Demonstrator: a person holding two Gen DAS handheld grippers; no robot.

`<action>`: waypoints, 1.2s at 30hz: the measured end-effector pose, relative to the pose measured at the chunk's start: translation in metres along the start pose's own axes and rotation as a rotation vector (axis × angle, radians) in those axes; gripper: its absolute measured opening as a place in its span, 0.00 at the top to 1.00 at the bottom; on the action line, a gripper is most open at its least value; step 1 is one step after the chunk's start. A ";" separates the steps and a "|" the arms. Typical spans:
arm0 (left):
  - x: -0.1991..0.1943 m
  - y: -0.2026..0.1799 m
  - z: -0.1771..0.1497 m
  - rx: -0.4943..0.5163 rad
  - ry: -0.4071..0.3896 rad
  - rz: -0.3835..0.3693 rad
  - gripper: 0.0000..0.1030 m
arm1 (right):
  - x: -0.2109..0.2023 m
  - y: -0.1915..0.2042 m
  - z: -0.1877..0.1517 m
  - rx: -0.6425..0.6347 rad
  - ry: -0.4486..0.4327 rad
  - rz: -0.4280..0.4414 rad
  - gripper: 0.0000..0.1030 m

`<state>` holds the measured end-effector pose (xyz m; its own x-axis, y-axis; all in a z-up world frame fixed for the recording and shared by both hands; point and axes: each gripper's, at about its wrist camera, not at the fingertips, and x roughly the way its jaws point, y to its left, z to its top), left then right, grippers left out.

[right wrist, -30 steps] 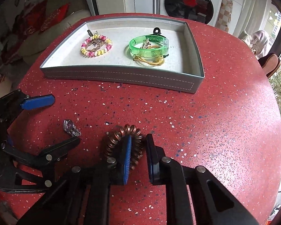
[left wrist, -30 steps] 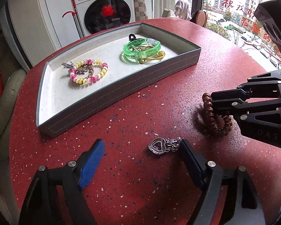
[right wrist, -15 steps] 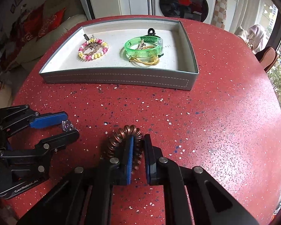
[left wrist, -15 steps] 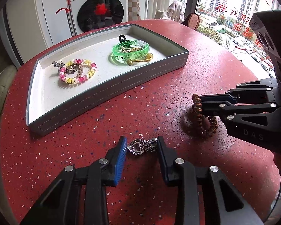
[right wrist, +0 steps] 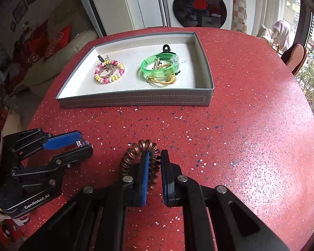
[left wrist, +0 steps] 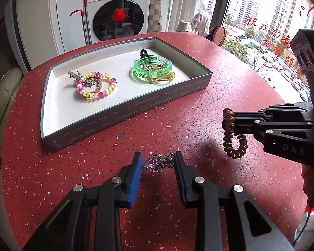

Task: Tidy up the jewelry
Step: 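Carry the heart pendant and coil hair tie into the tray with both tools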

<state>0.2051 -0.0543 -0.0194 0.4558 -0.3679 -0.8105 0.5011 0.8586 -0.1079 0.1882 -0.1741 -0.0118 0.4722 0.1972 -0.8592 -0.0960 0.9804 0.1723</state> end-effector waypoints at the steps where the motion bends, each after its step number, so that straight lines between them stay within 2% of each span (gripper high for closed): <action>1: -0.003 0.002 0.000 -0.008 -0.004 -0.004 0.52 | -0.001 0.001 0.000 0.002 -0.003 0.001 0.88; 12: -0.032 0.033 0.010 -0.111 -0.069 -0.030 0.52 | -0.020 0.012 0.015 0.008 -0.052 0.038 0.88; 18: -0.041 0.051 0.024 -0.153 -0.105 -0.006 0.52 | -0.028 0.018 0.033 0.003 -0.083 0.051 0.88; 30: -0.043 0.087 0.077 -0.207 -0.161 0.027 0.52 | -0.026 0.020 0.096 0.006 -0.129 0.064 0.88; 36: -0.029 0.097 0.108 -0.202 -0.166 0.060 0.52 | -0.005 0.014 0.125 0.034 -0.101 0.077 0.88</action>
<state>0.3200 0.0009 0.0561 0.6028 -0.3534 -0.7154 0.3199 0.9284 -0.1890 0.2936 -0.1616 0.0553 0.5505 0.2696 -0.7901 -0.1063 0.9614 0.2539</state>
